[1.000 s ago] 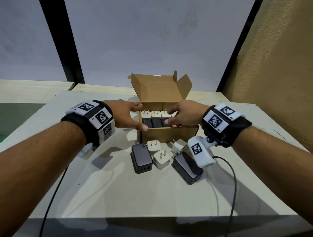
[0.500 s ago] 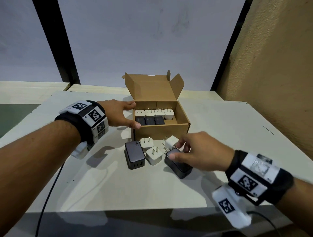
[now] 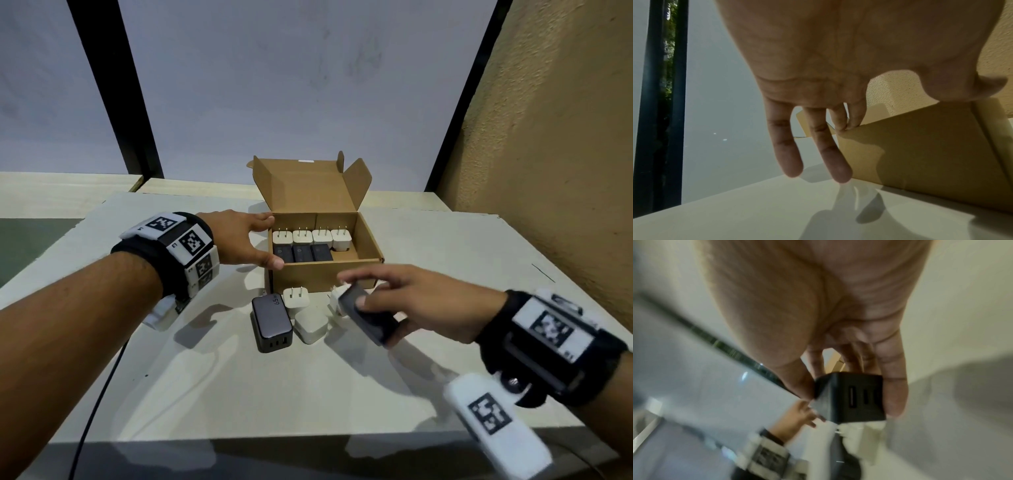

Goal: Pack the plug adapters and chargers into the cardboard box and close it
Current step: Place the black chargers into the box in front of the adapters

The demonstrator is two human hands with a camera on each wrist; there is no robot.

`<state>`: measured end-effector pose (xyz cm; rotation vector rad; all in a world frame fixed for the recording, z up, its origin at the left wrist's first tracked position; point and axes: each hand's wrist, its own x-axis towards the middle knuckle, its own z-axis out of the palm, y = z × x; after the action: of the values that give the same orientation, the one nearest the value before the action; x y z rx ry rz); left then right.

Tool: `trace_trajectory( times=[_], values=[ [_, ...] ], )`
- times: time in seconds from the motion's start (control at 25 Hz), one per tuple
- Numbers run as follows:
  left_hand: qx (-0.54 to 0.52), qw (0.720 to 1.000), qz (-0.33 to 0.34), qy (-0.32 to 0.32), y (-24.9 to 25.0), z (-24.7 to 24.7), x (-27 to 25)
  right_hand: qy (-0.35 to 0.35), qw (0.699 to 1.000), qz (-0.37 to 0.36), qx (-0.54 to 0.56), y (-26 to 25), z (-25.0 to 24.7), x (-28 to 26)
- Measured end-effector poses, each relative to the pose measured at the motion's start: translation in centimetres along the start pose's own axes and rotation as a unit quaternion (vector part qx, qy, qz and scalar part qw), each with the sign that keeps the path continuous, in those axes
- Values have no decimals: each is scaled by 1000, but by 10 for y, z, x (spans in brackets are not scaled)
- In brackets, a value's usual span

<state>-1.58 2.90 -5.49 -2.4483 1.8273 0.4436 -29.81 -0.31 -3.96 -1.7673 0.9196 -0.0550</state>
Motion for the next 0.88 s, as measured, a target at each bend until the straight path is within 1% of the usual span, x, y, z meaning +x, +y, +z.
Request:
trace_trajectory(
  times=[0.04, 0.08, 0.12, 0.2, 0.28, 0.36, 0.48, 0.64, 0.76, 0.88],
  values=[
    [-1, 1000, 1, 1, -1, 0, 0, -1, 996, 11, 94, -4, -5, 1],
    [-2, 1000, 1, 0, -1, 0, 1, 5, 987, 17, 157, -7, -10, 5],
    [-3, 1000, 2, 0, -1, 0, 1, 13, 981, 21, 195, -9, -14, 9],
    [-6, 1000, 4, -1, 0, 0, 1, 14, 973, 27, 230, -13, -19, 19],
    [-9, 1000, 5, -3, 0, 1, 0, 6, 970, 25, 241, -15, -21, 26],
    [-7, 1000, 6, 1, -1, 1, -1, 2, 976, 8, 218, -18, -23, 33],
    [4, 1000, 5, 6, -1, 0, -1, 32, 983, -33, 177, -21, -25, 42],
    [1, 1000, 7, -1, 0, -1, -2, 59, 984, -59, 160, -23, -25, 51],
    [-1, 1000, 5, 1, 1, -1, -2, 76, 976, -66, 195, -24, -23, 55],
    [-1, 1000, 4, 4, 1, -1, -2, 80, 961, -57, 259, -26, -25, 59]
  ],
)
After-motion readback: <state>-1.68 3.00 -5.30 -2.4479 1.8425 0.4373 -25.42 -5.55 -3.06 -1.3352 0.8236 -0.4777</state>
